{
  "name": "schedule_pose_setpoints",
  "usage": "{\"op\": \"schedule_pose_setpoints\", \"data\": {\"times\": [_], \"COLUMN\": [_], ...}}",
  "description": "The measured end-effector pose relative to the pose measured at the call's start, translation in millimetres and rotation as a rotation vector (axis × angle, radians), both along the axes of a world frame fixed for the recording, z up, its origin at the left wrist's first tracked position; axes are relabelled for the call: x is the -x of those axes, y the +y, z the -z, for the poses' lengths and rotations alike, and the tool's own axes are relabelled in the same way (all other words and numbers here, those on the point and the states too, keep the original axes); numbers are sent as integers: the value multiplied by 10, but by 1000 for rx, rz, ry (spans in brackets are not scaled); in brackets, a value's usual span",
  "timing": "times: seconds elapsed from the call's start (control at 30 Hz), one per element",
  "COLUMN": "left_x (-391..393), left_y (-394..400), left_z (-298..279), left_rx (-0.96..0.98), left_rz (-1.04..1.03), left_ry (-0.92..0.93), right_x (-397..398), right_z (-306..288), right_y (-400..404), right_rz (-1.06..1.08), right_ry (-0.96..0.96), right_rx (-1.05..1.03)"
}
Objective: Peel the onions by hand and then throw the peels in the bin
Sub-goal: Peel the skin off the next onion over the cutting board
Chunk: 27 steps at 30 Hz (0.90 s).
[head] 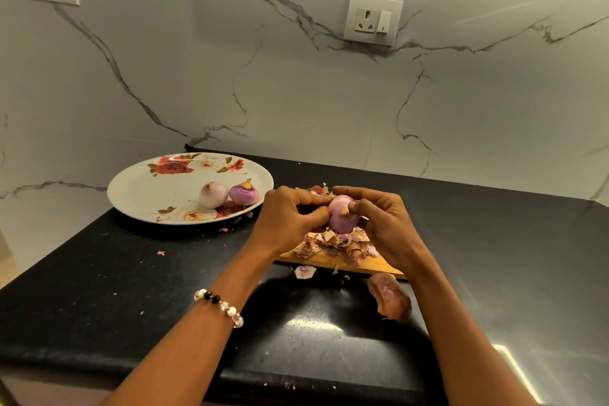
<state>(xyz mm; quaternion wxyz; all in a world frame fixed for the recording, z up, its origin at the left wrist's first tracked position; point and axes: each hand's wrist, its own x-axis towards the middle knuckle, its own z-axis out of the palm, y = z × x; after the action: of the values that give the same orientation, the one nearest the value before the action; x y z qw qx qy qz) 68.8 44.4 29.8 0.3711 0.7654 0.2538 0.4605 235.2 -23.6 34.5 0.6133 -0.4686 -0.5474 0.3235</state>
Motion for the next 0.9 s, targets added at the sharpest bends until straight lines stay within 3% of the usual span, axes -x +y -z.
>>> {"op": "schedule_pose_setpoints", "data": {"times": [0.4,0.6,0.9], "left_x": [2,-8,6], "left_y": [-17,-9,11], "left_z": [11,14,14], "left_rx": [-179,-65,-101], "left_rz": [-66,-37,-23], "left_ry": [89,-11,121], "right_x": [-41,-42,-28], "right_z": [44,27,33], "right_y": [1,3,-8], "right_rz": [20,3,11], "right_ry": [-116,-73,-239], "right_rx": [25,7,37]}}
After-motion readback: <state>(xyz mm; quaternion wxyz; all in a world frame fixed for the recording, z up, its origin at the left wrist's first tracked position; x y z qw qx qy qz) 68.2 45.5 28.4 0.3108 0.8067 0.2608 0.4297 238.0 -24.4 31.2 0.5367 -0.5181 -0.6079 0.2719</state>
